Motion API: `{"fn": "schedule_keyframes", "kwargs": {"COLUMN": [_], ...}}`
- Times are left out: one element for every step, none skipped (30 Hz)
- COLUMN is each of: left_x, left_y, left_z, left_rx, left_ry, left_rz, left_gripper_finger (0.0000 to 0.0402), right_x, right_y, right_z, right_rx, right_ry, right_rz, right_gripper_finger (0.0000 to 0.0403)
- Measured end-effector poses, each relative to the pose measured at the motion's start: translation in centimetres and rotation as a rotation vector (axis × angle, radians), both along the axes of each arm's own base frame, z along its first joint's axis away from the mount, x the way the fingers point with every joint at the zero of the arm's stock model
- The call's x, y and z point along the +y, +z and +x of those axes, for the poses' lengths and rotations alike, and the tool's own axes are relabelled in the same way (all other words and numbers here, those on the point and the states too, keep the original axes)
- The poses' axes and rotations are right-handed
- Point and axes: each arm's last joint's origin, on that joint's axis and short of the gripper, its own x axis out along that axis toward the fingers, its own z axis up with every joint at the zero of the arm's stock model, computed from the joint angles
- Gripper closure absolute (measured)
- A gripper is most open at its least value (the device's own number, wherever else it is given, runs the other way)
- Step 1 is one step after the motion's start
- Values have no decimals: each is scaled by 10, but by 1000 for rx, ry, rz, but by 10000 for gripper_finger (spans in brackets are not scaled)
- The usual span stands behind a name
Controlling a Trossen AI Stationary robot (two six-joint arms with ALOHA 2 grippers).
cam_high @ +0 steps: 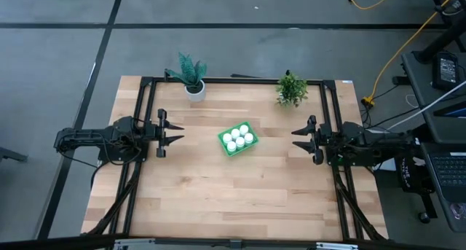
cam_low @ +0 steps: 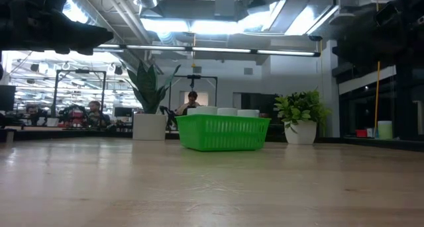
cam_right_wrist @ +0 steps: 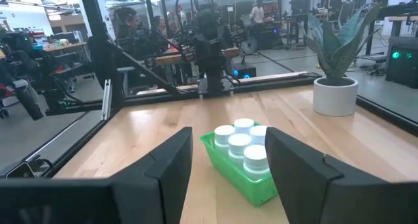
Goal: Pick and place pill bottles into a basket
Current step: Return to Home Position
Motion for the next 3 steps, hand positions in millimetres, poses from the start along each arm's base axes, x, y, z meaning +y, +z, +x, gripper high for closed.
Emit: {"fn": "schedule_keyframes", "kwargs": {"left_x": [0,0,0], "left_y": [0,0,0], "left_z": [0,0,0], "left_rx": [0,1,0], "left_ry": [0,0,0], "left_rz": [0,0,0], "left_gripper_finger": [281,280,279], "right_x": [0,0,0], "right_y": [0,0,0], "right_z": [0,0,0], "right_rx": [0,0,0], "right_ry": [0,0,0], "right_rz": [1,1,1], "right_gripper_finger": [208,208,208]}}
